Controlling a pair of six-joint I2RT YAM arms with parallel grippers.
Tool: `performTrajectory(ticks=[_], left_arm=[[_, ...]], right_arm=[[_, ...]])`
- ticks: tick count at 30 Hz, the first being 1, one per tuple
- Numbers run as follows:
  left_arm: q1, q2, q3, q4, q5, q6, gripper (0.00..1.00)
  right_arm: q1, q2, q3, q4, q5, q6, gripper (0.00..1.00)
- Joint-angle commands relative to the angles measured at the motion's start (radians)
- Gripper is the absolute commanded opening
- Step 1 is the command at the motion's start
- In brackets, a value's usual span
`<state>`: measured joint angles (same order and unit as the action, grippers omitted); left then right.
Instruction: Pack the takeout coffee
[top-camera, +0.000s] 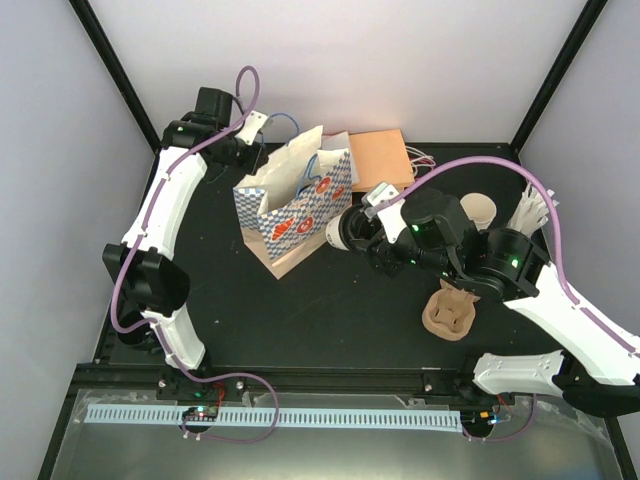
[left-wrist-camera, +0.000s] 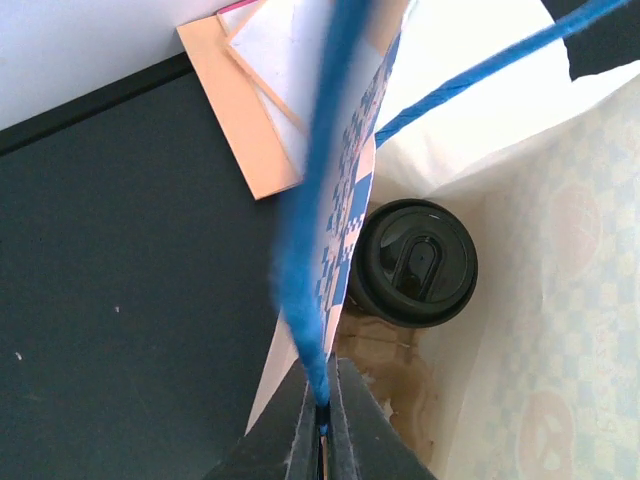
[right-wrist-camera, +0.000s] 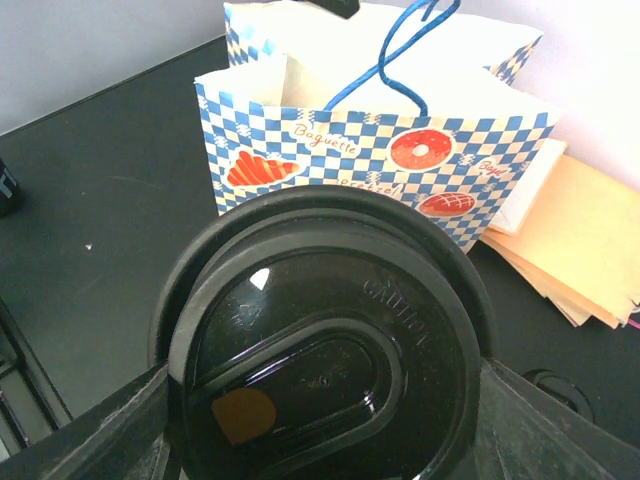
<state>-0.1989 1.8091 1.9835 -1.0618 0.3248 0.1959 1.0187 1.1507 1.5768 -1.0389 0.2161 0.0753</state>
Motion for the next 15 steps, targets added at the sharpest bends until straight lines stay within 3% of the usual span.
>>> performTrajectory(ticks=[1, 15], left_arm=[[-0.012, -0.011, 0.001, 0.002, 0.026, -0.012, 0.02], [-0.073, -0.202, -0.168, 0.044, 0.037, -0.018, 0.02]], right_arm=[[-0.005, -0.006, 0.041, 0.016, 0.042, -0.020, 0.65], [-0.005, -0.043, 0.092, 0.082, 0.132, -0.064, 0.65]])
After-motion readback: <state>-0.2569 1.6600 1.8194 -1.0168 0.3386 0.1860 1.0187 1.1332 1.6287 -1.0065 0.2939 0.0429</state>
